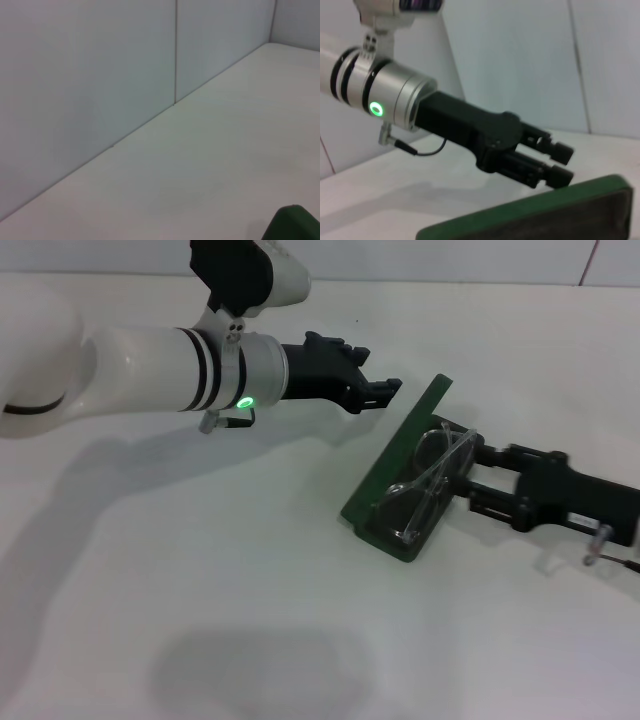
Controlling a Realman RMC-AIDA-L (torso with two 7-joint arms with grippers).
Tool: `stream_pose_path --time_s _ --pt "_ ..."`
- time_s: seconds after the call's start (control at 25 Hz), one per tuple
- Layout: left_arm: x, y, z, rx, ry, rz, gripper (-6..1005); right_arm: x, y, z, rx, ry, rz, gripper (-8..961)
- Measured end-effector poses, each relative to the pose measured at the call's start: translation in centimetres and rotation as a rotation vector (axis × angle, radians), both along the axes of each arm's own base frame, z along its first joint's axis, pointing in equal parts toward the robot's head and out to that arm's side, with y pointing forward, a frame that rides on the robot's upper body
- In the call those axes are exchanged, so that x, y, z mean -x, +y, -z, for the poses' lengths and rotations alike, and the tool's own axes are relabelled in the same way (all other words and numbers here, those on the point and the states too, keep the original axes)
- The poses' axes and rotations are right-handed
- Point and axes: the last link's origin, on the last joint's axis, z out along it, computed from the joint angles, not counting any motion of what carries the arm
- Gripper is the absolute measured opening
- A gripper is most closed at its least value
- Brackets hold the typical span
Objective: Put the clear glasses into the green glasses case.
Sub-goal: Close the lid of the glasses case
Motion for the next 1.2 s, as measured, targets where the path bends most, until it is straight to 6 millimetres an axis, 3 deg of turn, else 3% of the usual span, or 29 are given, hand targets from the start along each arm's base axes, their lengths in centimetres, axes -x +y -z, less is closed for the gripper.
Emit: stream_pose_path --time_s 0.16,0.32,0.72,1.2 --pt "0.0 0.2 -0.2 -0.012 -0.005 -0.005 614 -1.6 -1.1 -1.4 -0.033 -0.008 0.013 603" --pt "0.0 0.4 -0.4 -0.022 -0.017 -0.012 614 -2.7 -2.0 -1.0 -0.048 -0.035 0.041 605" --pt "-0.8 0.2 -0.3 -0.009 -0.034 0.005 614 -1.4 -1.5 1.3 0.007 -0.087 0.008 603" --pt "-1.4 -0.7 -0.4 0.051 -0.099 0.014 614 -1.3 -1.1 1.6 0.008 -0.163 -0.047 604"
